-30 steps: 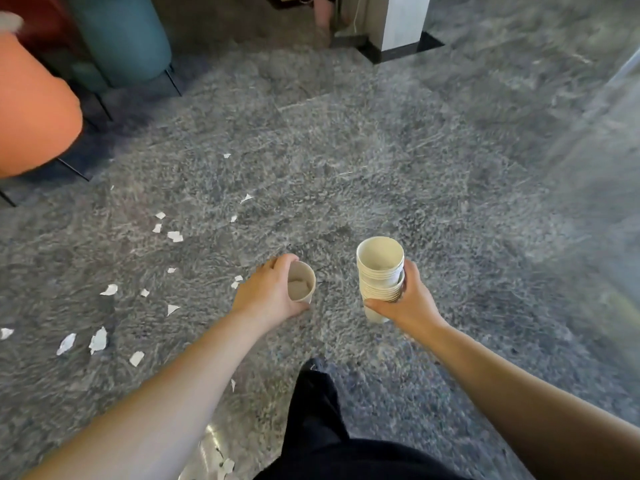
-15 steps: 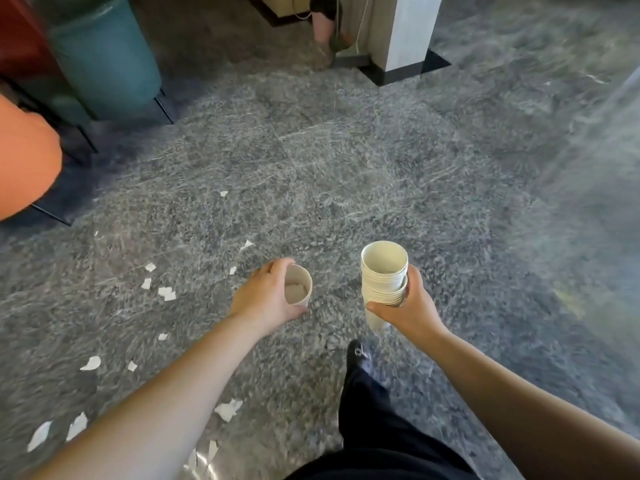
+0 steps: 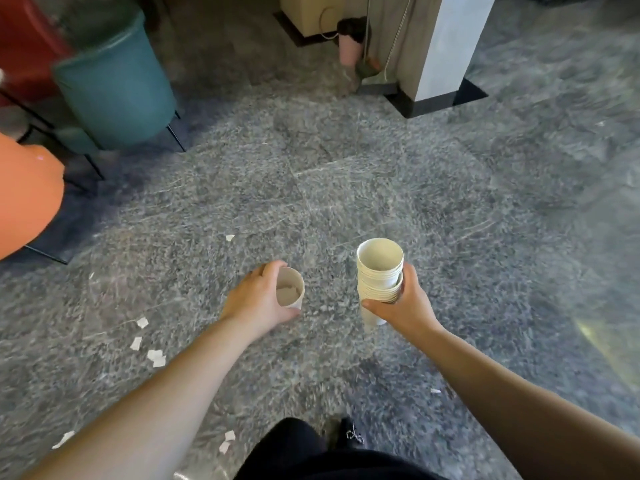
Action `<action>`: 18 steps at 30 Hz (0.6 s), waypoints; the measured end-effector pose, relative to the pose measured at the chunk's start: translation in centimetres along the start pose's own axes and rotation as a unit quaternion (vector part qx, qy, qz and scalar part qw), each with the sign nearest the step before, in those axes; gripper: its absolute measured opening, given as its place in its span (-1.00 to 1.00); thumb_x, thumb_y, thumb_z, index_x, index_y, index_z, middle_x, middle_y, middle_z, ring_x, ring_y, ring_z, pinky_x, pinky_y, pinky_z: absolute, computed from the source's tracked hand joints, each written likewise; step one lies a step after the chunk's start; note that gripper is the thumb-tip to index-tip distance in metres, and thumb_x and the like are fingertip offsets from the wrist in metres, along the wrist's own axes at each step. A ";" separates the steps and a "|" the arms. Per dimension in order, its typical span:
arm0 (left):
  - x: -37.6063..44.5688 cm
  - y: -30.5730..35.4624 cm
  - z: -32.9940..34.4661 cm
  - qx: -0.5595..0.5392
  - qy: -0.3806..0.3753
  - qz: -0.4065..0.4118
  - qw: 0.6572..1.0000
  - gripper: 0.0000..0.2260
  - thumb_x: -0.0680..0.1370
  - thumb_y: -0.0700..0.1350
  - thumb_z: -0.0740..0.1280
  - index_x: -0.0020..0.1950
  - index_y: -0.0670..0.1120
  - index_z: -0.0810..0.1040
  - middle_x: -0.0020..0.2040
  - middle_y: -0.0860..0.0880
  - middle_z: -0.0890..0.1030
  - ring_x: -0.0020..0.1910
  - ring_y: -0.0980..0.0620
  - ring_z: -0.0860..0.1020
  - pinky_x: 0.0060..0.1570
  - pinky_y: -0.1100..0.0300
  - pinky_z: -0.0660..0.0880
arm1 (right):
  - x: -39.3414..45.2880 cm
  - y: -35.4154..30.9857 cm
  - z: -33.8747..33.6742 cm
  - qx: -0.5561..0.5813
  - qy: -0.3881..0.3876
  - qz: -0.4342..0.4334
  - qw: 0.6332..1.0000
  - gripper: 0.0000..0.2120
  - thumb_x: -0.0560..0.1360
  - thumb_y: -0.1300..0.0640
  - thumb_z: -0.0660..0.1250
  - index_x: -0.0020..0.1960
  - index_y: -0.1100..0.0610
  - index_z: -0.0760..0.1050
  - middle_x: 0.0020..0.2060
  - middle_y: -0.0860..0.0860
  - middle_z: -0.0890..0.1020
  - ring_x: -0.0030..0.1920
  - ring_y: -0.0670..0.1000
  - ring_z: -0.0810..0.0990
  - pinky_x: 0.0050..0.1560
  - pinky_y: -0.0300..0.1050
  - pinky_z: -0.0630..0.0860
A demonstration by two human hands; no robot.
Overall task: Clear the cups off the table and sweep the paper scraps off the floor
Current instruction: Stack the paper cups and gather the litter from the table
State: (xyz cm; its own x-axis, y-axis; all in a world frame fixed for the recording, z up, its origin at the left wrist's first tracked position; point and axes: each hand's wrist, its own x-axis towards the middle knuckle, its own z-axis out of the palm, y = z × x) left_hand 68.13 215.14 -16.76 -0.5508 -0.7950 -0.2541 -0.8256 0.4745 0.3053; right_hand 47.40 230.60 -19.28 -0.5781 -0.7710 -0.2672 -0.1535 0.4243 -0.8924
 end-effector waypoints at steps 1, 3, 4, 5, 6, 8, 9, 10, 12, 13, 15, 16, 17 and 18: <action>1.9 0.0 -0.6 -0.003 -0.001 -0.002 1.000 -0.21 0.33 0.19 0.51 0.44 0.10 0.19 0.35 0.02 0.40 0.25 -0.07 0.44 0.10 0.06 0.42 | 1.9 -0.6 0.0 -0.002 0.002 0.003 1.000 -0.22 0.28 0.10 0.59 0.35 -0.09 0.23 0.04 -0.30 0.48 0.05 -0.18 0.51 0.03 -0.17 0.45; 6.0 -0.2 -1.6 -0.009 -0.005 -0.001 1.000 -0.21 0.34 0.18 0.51 0.44 0.09 0.19 0.35 0.02 0.39 0.26 -0.06 0.44 0.11 0.06 0.44 | 5.9 -1.7 0.3 0.001 0.003 0.008 1.000 -0.23 0.28 0.10 0.59 0.33 -0.09 0.23 0.04 -0.30 0.49 0.04 -0.19 0.51 0.02 -0.17 0.46; 7.8 -0.3 -2.0 -0.010 -0.005 0.000 1.000 -0.21 0.34 0.18 0.51 0.45 0.08 0.19 0.35 0.01 0.39 0.25 -0.06 0.44 0.11 0.06 0.44 | 7.5 -2.2 0.5 0.003 0.002 0.009 1.000 -0.24 0.28 0.10 0.59 0.33 -0.10 0.23 0.04 -0.29 0.49 0.03 -0.21 0.51 0.00 -0.19 0.44; 10.1 -0.5 -2.6 -0.010 -0.005 0.003 1.000 -0.21 0.34 0.18 0.51 0.45 0.07 0.19 0.35 0.01 0.40 0.25 -0.06 0.44 0.11 0.06 0.45 | 9.7 -2.8 0.7 0.004 0.002 0.008 1.000 -0.24 0.28 0.10 0.59 0.33 -0.10 0.23 0.04 -0.29 0.49 0.03 -0.21 0.51 0.00 -0.21 0.43; 12.3 -0.8 -3.1 -0.011 -0.006 0.004 1.000 -0.22 0.35 0.18 0.51 0.45 0.07 0.19 0.35 0.01 0.39 0.26 -0.06 0.44 0.12 0.06 0.44 | 11.7 -3.2 1.0 0.003 0.004 0.010 1.000 -0.23 0.28 0.10 0.59 0.34 -0.09 0.23 0.05 -0.29 0.49 0.04 -0.21 0.51 0.00 -0.20 0.43; 17.1 -1.2 -4.4 -0.012 -0.005 0.010 1.000 -0.23 0.36 0.16 0.50 0.45 0.06 0.19 0.36 0.01 0.38 0.27 -0.06 0.42 0.11 0.07 0.43 | 16.3 -4.4 1.6 0.007 0.014 0.013 1.000 -0.23 0.28 0.11 0.59 0.33 -0.09 0.24 0.04 -0.27 0.50 0.05 -0.18 0.52 0.02 -0.18 0.44; 19.2 -1.4 -5.1 -0.009 -0.004 0.014 1.000 -0.23 0.37 0.16 0.50 0.45 0.06 0.19 0.36 0.01 0.38 0.28 -0.06 0.42 0.11 0.06 0.43 | 18.1 -5.0 1.8 0.007 0.018 0.013 1.000 -0.24 0.27 0.11 0.59 0.32 -0.09 0.24 0.04 -0.27 0.51 0.04 -0.19 0.53 0.02 -0.18 0.44; 21.8 -1.8 -5.8 -0.007 -0.002 0.019 1.000 -0.24 0.37 0.17 0.50 0.45 0.06 0.19 0.36 0.01 0.38 0.28 -0.06 0.42 0.11 0.06 0.42 | 20.5 -5.8 2.2 0.008 0.023 0.013 1.000 -0.25 0.27 0.12 0.59 0.31 -0.10 0.24 0.03 -0.28 0.51 0.04 -0.21 0.52 0.01 -0.18 0.44; 26.9 -2.5 -7.3 -0.006 -0.001 0.022 1.000 -0.24 0.36 0.18 0.50 0.44 0.07 0.19 0.36 0.02 0.38 0.28 -0.06 0.42 0.11 0.06 0.43 | 25.1 -7.4 2.8 0.010 0.034 0.016 0.999 -0.25 0.26 0.12 0.60 0.29 -0.11 0.24 0.04 -0.27 0.51 0.04 -0.19 0.53 0.02 -0.16 0.46; 29.4 -2.8 -8.1 -0.006 -0.005 0.023 1.000 -0.23 0.36 0.18 0.50 0.44 0.07 0.19 0.36 0.01 0.38 0.28 -0.06 0.42 0.11 0.07 0.43 | 27.3 -8.2 3.0 0.012 0.041 0.019 0.999 -0.25 0.26 0.12 0.60 0.29 -0.11 0.25 0.03 -0.26 0.52 0.03 -0.18 0.54 0.02 -0.15 0.46; 33.8 -3.2 -9.3 -0.006 -0.013 0.027 1.000 -0.23 0.36 0.19 0.49 0.44 0.07 0.19 0.36 0.00 0.39 0.28 -0.06 0.42 0.12 0.07 0.43 | 31.1 -9.9 3.3 0.015 0.058 0.023 0.998 -0.25 0.26 0.14 0.60 0.29 -0.11 0.26 0.02 -0.27 0.52 0.00 -0.25 0.53 -0.02 -0.20 0.43; 36.0 -3.4 -9.9 -0.007 -0.014 0.029 0.999 -0.24 0.36 0.19 0.49 0.44 0.07 0.19 0.36 0.00 0.39 0.28 -0.07 0.42 0.13 0.07 0.42 | 33.0 -10.6 3.5 0.016 0.066 0.024 0.997 -0.26 0.26 0.14 0.60 0.28 -0.12 0.26 0.01 -0.27 0.53 -0.01 -0.27 0.52 -0.05 -0.22 0.43; 38.1 -3.4 -10.6 -0.007 -0.014 0.031 0.999 -0.24 0.36 0.19 0.49 0.44 0.07 0.19 0.36 0.00 0.39 0.29 -0.06 0.42 0.13 0.07 0.41 | 34.9 -11.3 3.5 0.018 0.069 0.026 0.997 -0.26 0.26 0.14 0.60 0.27 -0.14 0.26 0.01 -0.28 0.53 -0.01 -0.28 0.52 -0.07 -0.23 0.43; 40.2 -3.4 -11.2 -0.005 -0.013 0.037 0.999 -0.24 0.35 0.19 0.49 0.44 0.07 0.20 0.35 0.00 0.40 0.29 -0.06 0.42 0.13 0.08 0.41 | 36.7 -11.9 3.6 0.020 0.071 0.028 0.997 -0.27 0.25 0.15 0.60 0.26 -0.15 0.26 0.01 -0.27 0.53 -0.01 -0.27 0.52 -0.08 -0.25 0.45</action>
State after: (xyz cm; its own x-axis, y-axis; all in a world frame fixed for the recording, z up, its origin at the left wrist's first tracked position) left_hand 50.15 177.33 -17.70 -0.6131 -0.7480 -0.2542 -0.7817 0.5276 0.3326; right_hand 30.86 195.53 -19.82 -0.6927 -0.6705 -0.2658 -0.0872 0.4436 -0.8920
